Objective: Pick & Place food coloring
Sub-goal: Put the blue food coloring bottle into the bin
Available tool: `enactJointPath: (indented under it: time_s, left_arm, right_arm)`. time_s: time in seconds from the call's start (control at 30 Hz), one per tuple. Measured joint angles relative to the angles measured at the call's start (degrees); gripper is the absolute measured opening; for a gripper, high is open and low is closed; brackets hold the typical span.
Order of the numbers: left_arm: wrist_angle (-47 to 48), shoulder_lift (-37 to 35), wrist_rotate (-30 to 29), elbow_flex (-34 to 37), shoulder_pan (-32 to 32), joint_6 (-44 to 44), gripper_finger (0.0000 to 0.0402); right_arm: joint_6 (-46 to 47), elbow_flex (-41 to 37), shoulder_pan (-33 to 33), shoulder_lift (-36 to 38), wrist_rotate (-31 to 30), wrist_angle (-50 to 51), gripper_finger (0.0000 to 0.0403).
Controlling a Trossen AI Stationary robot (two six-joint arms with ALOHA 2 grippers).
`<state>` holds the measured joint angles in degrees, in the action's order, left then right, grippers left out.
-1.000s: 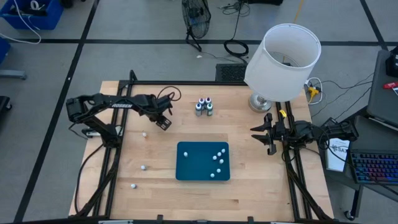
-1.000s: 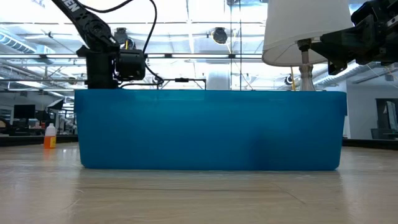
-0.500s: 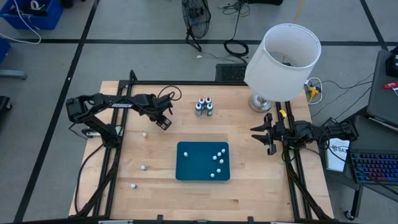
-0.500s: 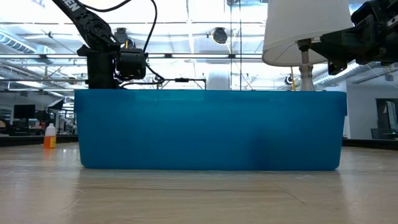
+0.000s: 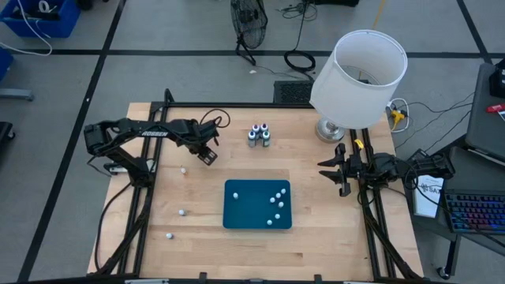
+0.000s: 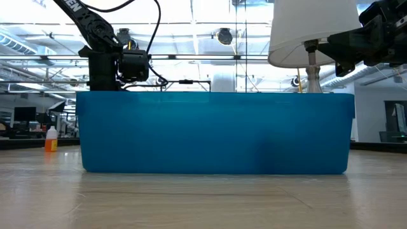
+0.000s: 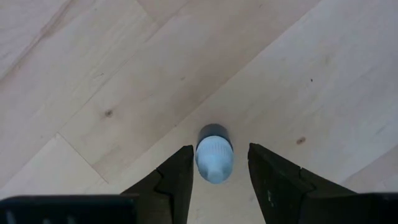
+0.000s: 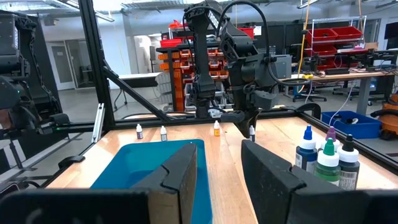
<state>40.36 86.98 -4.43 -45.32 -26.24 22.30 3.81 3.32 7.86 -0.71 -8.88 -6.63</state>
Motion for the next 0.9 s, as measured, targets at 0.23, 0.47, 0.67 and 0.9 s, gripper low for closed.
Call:
enactJointPath:
  time_s: [0.23,0.47,0.67,0.9]
  left_arm:
    - [0.0,0.0,0.1,0.0,0.0,-0.8,0.0154]
    - [0.0,0.0,-0.1,0.0,0.0,-2.5,0.0154]
    - [-0.2,0.0,-0.8,0.0,0.0,-3.2,0.0154]
    - [-0.3,0.0,-1.6,0.0,0.0,-3.2,0.0154]
  right_arm:
    - [0.0,0.0,0.0,0.0,0.0,0.0,0.0114]
    - [0.0,0.0,0.0,0.0,0.0,0.0,0.0114]
    - [0.0,0.0,0.0,0.0,0.0,0.0,0.0114]
    - [0.0,0.0,0.0,0.0,0.0,0.0,0.0114]
